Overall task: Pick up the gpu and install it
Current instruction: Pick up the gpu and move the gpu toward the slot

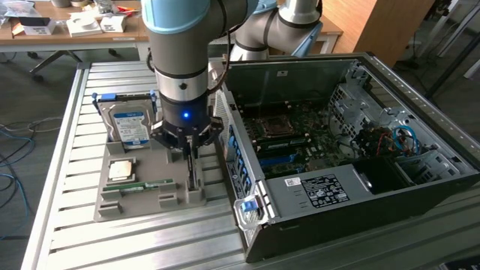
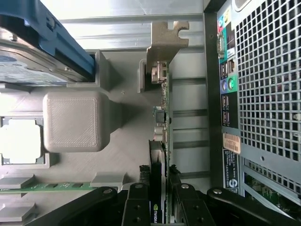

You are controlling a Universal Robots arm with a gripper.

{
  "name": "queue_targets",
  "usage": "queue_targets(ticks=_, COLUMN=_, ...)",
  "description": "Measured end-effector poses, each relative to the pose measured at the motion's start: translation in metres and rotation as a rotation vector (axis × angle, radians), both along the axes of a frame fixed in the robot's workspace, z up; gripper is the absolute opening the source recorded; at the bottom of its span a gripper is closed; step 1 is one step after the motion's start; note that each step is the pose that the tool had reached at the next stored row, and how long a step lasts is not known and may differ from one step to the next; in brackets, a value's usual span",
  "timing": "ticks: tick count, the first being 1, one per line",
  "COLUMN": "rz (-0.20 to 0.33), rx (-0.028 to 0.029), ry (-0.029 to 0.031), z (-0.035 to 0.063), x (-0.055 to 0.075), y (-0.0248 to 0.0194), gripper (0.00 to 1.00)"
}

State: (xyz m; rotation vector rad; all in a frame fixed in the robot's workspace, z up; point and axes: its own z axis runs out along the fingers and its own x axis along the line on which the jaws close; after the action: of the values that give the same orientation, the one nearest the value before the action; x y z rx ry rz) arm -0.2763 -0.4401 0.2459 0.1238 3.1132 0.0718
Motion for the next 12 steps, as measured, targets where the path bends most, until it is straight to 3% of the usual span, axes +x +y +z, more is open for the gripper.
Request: queue_targets(ticks=12, rz=0.000, rx=0.0000, ry=-0.0001, z=0.0460, x=0.000, y=0.0000, gripper=0.26)
